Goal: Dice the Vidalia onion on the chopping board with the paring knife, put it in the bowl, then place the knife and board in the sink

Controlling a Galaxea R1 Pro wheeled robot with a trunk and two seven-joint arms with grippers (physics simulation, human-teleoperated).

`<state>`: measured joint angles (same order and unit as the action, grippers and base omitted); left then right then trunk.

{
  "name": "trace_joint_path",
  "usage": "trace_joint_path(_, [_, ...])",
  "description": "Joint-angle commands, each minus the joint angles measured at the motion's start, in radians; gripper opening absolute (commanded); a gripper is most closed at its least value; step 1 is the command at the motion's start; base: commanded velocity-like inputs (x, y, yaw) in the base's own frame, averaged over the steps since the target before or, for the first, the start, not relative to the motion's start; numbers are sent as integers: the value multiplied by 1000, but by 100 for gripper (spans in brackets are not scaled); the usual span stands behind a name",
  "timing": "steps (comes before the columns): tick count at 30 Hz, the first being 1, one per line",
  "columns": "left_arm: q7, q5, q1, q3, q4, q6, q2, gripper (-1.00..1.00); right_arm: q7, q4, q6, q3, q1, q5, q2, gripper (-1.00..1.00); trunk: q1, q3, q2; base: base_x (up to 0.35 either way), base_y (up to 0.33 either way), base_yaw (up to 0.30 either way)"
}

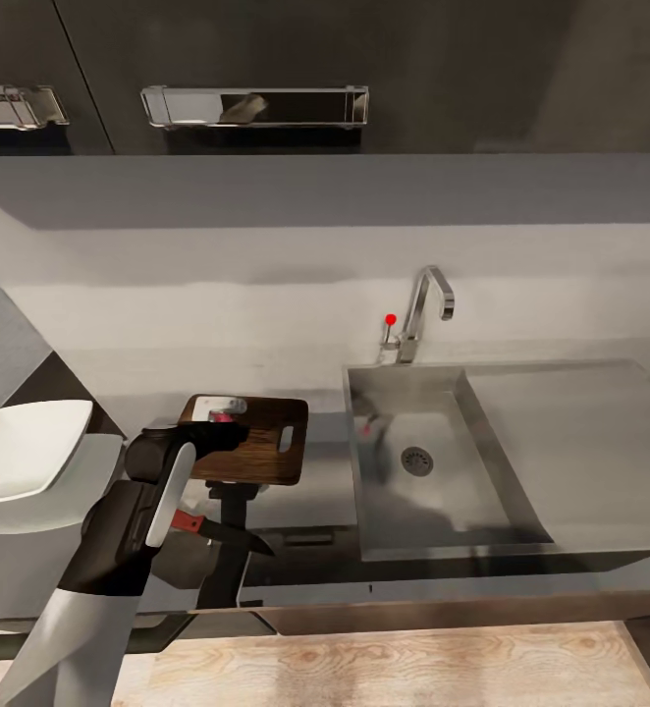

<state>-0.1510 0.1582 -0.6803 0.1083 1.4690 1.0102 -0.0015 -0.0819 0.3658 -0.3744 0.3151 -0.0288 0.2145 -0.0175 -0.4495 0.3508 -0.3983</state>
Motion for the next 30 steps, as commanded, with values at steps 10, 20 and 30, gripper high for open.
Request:
trace_joint_path(10, [-10, 11, -1, -1, 1, 4, 2, 100, -3, -1, -5, 8, 0, 8, -5, 100, -1, 2, -2, 0, 0, 0])
trace_joint_path(20, [-10, 11, -1, -1, 3, 4, 19, 100, -5, -2, -4, 7, -1, 8, -5, 100, -1, 1, -2, 0, 0, 0])
trace_joint_path(30, [-10, 11, -1, -1, 4, 4, 23, 100, -7, -2, -6, 7, 0, 6, -7, 100, -1, -13, -2, 0, 0, 0])
